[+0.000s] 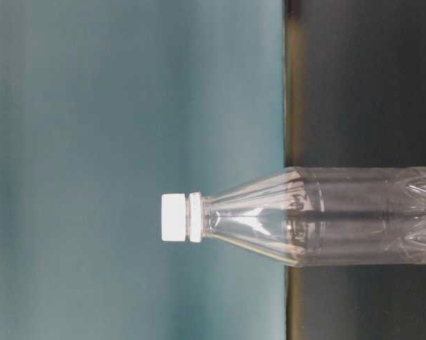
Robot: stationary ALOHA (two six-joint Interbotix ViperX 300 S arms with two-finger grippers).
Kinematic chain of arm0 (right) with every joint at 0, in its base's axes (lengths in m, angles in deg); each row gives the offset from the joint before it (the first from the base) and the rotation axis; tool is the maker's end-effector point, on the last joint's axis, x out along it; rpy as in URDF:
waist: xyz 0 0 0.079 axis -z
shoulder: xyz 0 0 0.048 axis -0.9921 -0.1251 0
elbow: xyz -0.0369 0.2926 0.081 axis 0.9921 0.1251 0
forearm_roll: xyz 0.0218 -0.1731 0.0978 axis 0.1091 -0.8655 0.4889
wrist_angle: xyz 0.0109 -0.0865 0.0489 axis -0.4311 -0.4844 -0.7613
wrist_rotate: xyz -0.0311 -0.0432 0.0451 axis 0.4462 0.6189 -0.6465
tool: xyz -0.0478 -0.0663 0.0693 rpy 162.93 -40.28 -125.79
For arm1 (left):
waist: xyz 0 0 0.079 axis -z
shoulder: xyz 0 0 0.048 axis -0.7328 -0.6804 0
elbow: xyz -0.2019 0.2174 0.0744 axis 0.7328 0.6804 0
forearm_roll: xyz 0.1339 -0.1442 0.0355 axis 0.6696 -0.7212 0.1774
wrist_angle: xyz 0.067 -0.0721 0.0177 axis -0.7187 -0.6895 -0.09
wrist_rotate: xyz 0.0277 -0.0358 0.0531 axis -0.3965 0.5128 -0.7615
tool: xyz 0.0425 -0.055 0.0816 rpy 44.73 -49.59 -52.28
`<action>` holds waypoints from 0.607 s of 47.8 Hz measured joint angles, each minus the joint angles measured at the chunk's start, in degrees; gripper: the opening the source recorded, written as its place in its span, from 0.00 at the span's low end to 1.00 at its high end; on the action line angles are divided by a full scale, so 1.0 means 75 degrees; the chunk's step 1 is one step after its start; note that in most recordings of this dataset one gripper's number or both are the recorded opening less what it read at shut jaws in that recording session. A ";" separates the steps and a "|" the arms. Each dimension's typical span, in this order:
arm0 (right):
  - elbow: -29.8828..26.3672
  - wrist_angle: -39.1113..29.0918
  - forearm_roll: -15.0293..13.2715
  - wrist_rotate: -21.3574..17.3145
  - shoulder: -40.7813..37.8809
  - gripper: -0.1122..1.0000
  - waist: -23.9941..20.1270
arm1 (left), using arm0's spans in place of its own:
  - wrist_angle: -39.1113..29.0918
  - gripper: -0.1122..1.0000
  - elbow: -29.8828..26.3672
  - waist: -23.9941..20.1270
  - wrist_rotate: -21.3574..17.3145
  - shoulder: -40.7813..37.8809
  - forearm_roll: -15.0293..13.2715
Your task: Open the bottle cap by holding the bottle with the left arm and twisting the cap with the right arm.
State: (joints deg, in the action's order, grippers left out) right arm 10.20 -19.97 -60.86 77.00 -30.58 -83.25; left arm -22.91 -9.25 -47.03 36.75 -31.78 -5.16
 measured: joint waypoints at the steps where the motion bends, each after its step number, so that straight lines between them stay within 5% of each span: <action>1: 0.0012 0.0000 0.0000 -0.0012 0.0000 0.13 0.0012 | 0.0000 0.23 0.0000 0.0000 0.0012 -0.0012 0.0012; 7: -0.0035 -0.0293 0.0012 -0.0012 -0.0023 0.09 0.0047 | 0.0012 0.18 -0.0727 -0.0012 0.0023 -0.0469 0.0270; 19: -0.0422 -0.1652 0.0012 -0.0023 -0.0141 0.09 0.0152 | 0.0023 0.18 -0.1664 -0.0023 0.0012 -0.1805 0.0305; 29: -0.0469 -0.1934 0.0023 -0.0047 -0.0152 0.09 0.0176 | 0.0199 0.19 -0.2543 -0.0117 -0.0211 -0.3047 0.0305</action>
State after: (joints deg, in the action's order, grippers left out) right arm 6.68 -34.47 -60.68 76.65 -31.73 -81.93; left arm -21.41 -28.33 -47.91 35.17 -54.63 -2.88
